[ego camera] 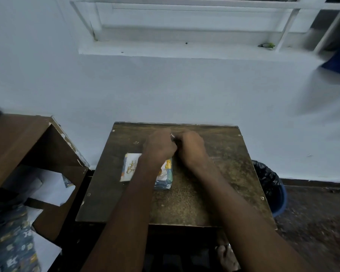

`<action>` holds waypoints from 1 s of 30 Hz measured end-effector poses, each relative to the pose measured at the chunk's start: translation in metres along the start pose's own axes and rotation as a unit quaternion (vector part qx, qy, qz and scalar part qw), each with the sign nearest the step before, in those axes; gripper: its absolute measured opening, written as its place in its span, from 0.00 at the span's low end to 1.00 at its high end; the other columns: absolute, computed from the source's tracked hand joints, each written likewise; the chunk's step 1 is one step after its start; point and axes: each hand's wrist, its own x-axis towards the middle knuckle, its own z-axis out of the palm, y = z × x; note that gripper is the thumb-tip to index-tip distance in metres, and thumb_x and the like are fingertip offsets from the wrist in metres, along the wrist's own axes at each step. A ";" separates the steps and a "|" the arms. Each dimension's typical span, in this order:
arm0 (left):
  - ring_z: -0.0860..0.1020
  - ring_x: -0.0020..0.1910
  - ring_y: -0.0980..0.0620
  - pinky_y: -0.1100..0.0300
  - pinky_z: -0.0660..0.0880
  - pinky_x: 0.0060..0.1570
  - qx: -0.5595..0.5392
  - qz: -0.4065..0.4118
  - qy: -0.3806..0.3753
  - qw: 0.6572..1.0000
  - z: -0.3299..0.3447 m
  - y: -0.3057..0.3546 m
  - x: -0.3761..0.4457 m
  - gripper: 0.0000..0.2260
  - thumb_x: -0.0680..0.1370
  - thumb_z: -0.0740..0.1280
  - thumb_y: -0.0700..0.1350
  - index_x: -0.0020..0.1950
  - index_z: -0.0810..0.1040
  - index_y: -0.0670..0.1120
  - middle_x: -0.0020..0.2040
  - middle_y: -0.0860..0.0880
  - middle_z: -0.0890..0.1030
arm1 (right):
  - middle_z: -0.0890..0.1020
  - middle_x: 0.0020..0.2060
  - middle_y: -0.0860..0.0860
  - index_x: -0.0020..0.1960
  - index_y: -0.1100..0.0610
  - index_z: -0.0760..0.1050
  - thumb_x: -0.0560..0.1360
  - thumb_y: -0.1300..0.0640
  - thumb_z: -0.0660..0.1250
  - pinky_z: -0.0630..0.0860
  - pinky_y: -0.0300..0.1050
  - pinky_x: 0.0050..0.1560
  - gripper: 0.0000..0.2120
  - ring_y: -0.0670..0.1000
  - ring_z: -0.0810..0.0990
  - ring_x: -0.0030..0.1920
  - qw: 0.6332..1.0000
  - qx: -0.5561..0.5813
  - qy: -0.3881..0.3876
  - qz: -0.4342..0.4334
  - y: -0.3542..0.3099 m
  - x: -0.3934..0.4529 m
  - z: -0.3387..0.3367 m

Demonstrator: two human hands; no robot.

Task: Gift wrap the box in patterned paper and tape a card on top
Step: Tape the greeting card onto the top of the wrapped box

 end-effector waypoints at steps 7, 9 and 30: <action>0.83 0.58 0.48 0.47 0.80 0.60 -0.083 0.017 0.007 0.996 0.007 -0.006 0.003 0.22 0.74 0.74 0.39 0.67 0.82 0.49 0.54 0.51 0.87 | 0.85 0.37 0.46 0.50 0.52 0.79 0.66 0.67 0.78 0.79 0.47 0.46 0.17 0.48 0.83 0.40 0.965 0.205 0.074 0.144 0.014 -0.007 -0.020; 0.84 0.58 0.49 0.47 0.80 0.61 -0.085 0.018 0.000 0.996 0.009 -0.003 0.002 0.25 0.72 0.76 0.39 0.69 0.81 0.50 0.53 0.52 0.88 | 0.85 0.35 0.47 0.50 0.53 0.77 0.65 0.70 0.79 0.81 0.49 0.47 0.20 0.48 0.85 0.40 0.949 0.257 0.055 0.175 0.019 -0.011 -0.024; 0.82 0.43 0.51 0.57 0.74 0.43 -0.012 -0.010 0.082 0.997 0.006 0.028 -0.009 0.03 0.75 0.78 0.50 0.46 0.89 0.51 0.43 0.52 0.87 | 0.87 0.39 0.50 0.48 0.58 0.87 0.71 0.71 0.76 0.80 0.37 0.47 0.11 0.46 0.84 0.41 0.964 0.223 -0.037 0.137 0.063 -0.042 -0.060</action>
